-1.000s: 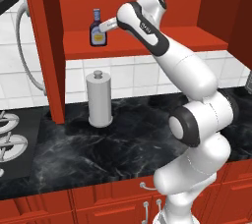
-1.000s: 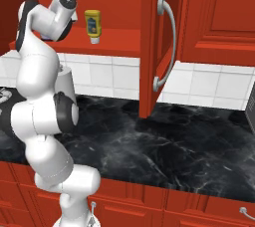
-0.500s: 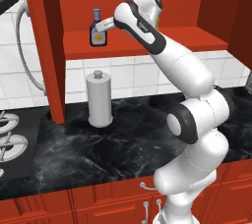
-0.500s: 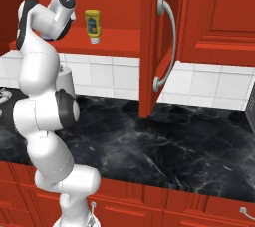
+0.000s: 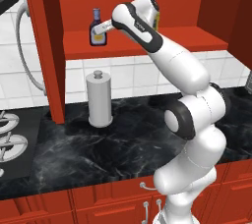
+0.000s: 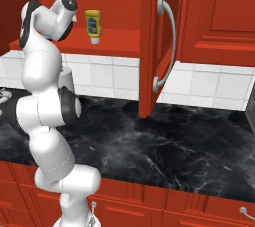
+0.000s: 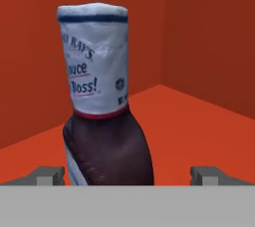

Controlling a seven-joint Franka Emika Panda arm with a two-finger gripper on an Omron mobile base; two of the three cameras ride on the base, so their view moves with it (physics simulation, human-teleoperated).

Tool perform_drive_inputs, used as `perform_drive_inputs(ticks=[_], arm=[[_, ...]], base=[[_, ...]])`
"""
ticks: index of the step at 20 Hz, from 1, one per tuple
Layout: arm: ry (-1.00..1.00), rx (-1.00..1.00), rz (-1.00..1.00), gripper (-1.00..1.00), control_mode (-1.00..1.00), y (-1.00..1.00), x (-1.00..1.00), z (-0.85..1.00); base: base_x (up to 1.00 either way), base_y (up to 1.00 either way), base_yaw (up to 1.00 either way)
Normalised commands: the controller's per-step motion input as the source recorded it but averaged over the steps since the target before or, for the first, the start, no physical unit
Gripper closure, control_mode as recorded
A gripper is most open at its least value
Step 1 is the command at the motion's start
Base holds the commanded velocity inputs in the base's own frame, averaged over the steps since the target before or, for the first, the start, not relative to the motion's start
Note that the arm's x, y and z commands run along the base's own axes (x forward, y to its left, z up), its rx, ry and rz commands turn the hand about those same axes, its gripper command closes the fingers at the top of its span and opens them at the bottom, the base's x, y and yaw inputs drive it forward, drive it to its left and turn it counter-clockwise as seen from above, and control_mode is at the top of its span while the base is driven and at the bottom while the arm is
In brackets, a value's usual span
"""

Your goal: Take 2 condiments from the cabinet and move them on the counter near the stove.Make sure the condiments are lined up with each other, next to each other.

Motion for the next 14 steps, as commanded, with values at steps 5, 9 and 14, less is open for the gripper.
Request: perform_drive_inputs(ticks=[5, 9, 14], arm=[[0.00, 0.00, 0.03, -1.00, -1.00, 0.07, 0.01, 0.00], [0.00, 0.00, 0.03, 1.00, -1.00, 0.18, 0.02, -0.04], [0.01, 0.00, 0.02, 1.00, -1.00, 0.04, 0.01, -0.01]], base=[[0.00, 0.00, 0.00], [0.00, 0.00, 0.00], [0.00, 0.00, 0.00]])
